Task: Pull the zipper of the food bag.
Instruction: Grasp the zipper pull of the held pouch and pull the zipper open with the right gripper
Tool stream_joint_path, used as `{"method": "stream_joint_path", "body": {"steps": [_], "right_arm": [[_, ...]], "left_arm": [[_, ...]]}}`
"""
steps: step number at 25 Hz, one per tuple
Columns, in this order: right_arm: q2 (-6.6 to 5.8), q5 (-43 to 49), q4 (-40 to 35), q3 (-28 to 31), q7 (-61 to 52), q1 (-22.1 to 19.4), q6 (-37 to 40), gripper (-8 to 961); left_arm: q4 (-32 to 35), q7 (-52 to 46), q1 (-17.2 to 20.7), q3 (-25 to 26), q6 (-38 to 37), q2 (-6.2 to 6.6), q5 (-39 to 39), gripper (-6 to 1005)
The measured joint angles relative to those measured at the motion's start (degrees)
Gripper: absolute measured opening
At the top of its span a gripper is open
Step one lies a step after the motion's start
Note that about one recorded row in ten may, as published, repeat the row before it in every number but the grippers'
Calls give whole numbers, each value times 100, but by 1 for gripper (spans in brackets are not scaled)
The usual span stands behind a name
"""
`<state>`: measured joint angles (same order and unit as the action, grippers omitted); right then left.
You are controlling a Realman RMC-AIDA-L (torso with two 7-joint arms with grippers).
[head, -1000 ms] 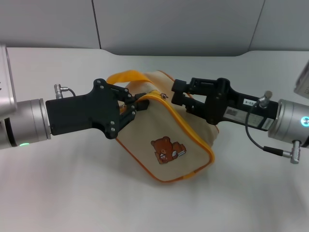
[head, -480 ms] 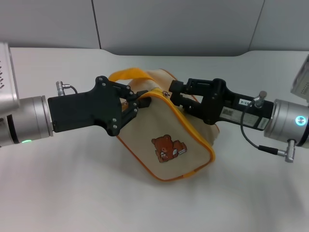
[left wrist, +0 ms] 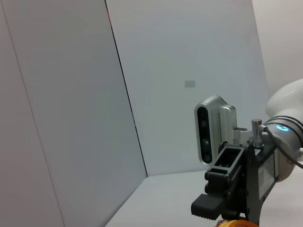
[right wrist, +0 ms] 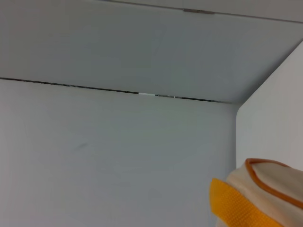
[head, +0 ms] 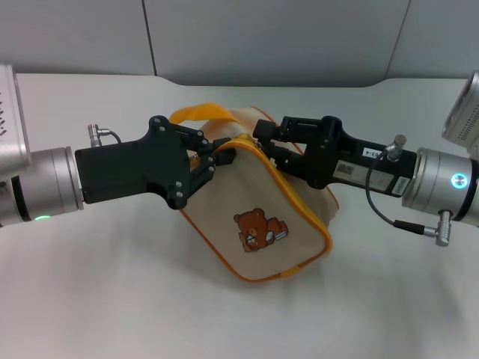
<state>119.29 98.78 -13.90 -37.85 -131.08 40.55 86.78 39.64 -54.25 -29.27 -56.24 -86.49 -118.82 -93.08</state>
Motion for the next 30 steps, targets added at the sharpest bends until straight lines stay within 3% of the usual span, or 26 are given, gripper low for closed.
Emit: {"method": "stream_joint_path", "body": {"steps": [30], "right_arm": [[6,-74,77,36,15,-120,6,348]], "left_arm": [[-9,74,10,22,95,5,3,57]]}}
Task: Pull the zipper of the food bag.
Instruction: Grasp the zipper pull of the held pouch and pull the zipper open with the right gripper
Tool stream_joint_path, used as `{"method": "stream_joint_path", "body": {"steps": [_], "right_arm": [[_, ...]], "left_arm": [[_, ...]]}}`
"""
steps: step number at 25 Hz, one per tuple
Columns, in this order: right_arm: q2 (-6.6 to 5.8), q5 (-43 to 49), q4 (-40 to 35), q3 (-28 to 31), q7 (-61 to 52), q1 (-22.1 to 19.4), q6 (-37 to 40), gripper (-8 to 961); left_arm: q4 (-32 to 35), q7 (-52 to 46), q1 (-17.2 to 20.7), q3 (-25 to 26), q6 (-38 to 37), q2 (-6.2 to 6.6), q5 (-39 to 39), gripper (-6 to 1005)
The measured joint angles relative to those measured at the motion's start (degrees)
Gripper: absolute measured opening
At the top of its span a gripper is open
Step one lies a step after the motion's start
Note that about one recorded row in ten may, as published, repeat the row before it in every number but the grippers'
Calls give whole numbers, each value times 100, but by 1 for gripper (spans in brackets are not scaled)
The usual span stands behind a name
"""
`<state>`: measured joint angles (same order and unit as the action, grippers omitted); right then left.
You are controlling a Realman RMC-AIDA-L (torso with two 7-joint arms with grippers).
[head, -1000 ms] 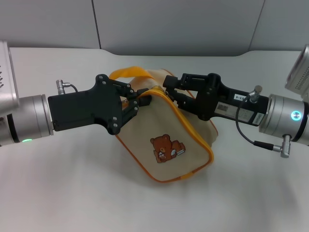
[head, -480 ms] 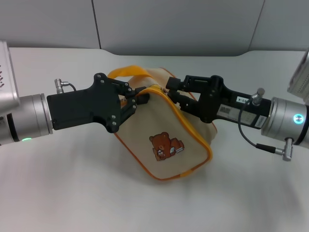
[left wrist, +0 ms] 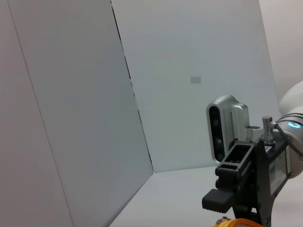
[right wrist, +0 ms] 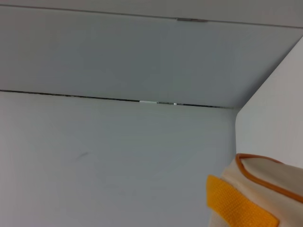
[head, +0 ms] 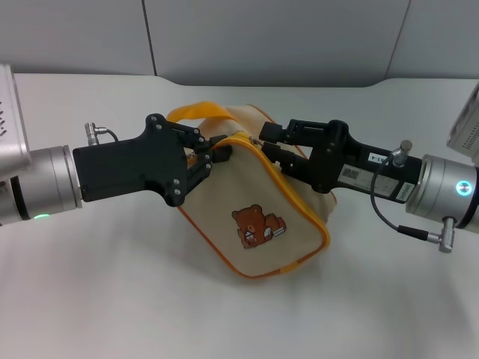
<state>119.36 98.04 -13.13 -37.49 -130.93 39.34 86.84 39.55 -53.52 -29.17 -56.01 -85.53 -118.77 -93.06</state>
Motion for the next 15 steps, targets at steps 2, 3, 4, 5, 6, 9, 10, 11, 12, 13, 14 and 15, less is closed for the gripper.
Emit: {"method": "stream_joint_path", "body": {"steps": [2,3,4,5,6,9,10,11,12,13,14,15], "right_arm": [[3,0,3,3,1,20,0,348],[5,0,3,5,2,31,0,348],[5,0,3,8,2,37,0,348],[6,0,4,10,3,42,0,347],[7,0,3,13,4,52,0,347],[8,0,4,14,6,57,0,347],[9,0,3,14,6,61,-1,347],[9,0,3,14,6,67,0,347],[9,0,4,14,7,69,-2,347],[9,1,4,14,6,70,-3,347],[9,1,4,12,7,71,-5,346],[9,1,3,4,6,73,-7,346]], "left_arm": [[-2,0,-1,1,-7,-1,0,57],[-2,0,-2,0,-10,-2,0,57],[-3,-1,-2,-2,-11,-2,0,57],[-4,-1,-3,-7,-11,-3,0,57],[-5,-1,-1,-11,-12,-4,0,57],[-7,-1,2,-15,-14,-5,0,57],[-7,-1,2,-17,-15,-5,0,57],[-8,-1,2,-19,-17,-5,0,57],[-9,-1,2,-22,-19,-6,-1,57],[-9,-1,2,-24,-21,-6,-1,57],[-9,-1,2,-24,-23,-6,-1,57],[-9,-1,2,-24,-24,-6,-2,57]]}}
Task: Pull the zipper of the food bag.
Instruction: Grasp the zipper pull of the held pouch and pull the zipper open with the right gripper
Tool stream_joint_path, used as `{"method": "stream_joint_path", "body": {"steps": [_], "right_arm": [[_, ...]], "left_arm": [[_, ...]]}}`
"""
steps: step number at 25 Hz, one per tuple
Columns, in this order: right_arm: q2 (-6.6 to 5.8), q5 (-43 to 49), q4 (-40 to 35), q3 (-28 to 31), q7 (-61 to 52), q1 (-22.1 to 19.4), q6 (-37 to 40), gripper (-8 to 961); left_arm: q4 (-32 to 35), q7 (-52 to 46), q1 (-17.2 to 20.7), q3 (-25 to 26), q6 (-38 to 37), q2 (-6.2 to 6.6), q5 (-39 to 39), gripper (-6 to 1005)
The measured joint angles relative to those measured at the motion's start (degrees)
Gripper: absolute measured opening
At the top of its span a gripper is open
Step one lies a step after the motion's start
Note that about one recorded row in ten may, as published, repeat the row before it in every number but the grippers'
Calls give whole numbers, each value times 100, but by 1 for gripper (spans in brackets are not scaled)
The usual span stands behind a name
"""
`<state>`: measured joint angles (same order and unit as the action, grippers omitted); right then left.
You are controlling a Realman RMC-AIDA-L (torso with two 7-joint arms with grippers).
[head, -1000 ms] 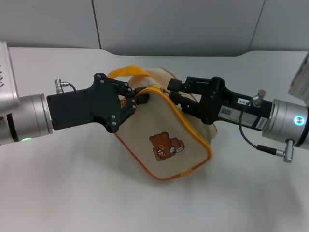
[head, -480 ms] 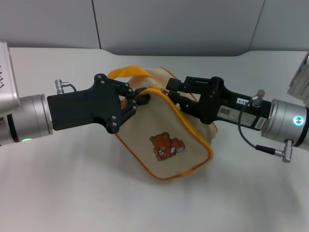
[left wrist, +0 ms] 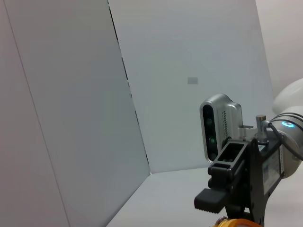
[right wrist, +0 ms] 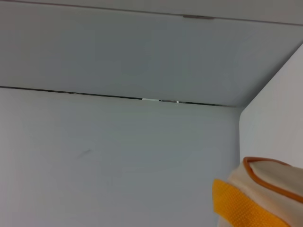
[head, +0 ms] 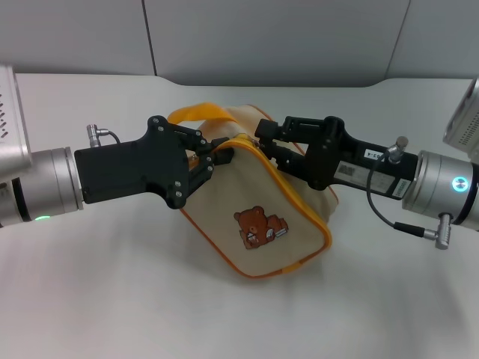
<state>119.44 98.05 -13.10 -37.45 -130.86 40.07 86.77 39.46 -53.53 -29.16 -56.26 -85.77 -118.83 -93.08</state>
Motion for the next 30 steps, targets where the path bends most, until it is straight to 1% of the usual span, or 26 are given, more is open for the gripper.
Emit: {"method": "stream_joint_path", "body": {"steps": [3,9,20,25,28,30], "right_arm": [[0,2,-1,-40,31,26,-3,346],[12,3,29,-7,265,68,1,187],[18,-158,53,14,627,101,81,112],[18,-159,37,18,735,127,82,55],[18,-191,22,18,858,83,83,18],[18,-251,11,18,969,17,89,12]], "left_arm": [[0,0,-2,-4,-2,0,0,57],[0,50,-2,-17,-8,0,0,57],[-17,67,-6,-17,22,0,0,57],[-66,76,-12,7,41,0,0,57],[-69,78,-2,31,113,2,2,57],[-71,79,15,34,181,5,3,57]]}}
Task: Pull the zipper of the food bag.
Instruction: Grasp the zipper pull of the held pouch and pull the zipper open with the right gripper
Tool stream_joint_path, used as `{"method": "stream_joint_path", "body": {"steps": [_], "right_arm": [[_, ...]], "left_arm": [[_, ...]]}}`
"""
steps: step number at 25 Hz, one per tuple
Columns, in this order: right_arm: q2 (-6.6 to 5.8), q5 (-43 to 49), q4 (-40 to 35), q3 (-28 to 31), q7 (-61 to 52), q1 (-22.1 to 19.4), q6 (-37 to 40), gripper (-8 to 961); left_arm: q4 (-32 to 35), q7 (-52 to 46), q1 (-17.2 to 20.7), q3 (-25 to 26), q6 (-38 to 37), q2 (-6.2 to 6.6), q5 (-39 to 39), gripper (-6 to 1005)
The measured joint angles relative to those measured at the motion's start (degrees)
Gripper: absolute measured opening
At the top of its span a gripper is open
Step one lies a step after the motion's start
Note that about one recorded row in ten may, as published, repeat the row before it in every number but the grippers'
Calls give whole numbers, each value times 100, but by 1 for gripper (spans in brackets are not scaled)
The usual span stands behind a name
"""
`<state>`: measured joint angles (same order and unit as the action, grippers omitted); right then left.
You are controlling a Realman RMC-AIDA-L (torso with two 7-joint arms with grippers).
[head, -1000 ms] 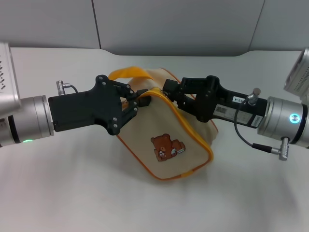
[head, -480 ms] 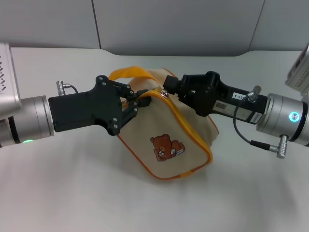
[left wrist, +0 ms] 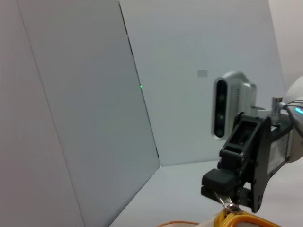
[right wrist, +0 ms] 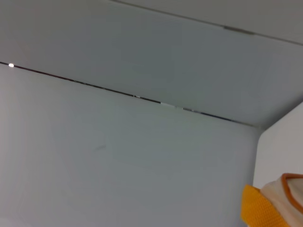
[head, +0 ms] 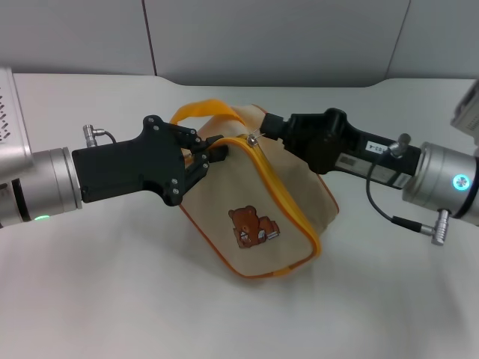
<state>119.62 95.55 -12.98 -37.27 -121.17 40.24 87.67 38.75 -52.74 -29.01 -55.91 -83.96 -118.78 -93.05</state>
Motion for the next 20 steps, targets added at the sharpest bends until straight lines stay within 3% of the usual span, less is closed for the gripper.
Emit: {"method": "stream_joint_path", "body": {"steps": [20], "right_arm": [[-47,-179,-134,-51,1024,-289,155,-2]], "left_arm": [[-341,-47,9,68,287,15,-7,52]]}}
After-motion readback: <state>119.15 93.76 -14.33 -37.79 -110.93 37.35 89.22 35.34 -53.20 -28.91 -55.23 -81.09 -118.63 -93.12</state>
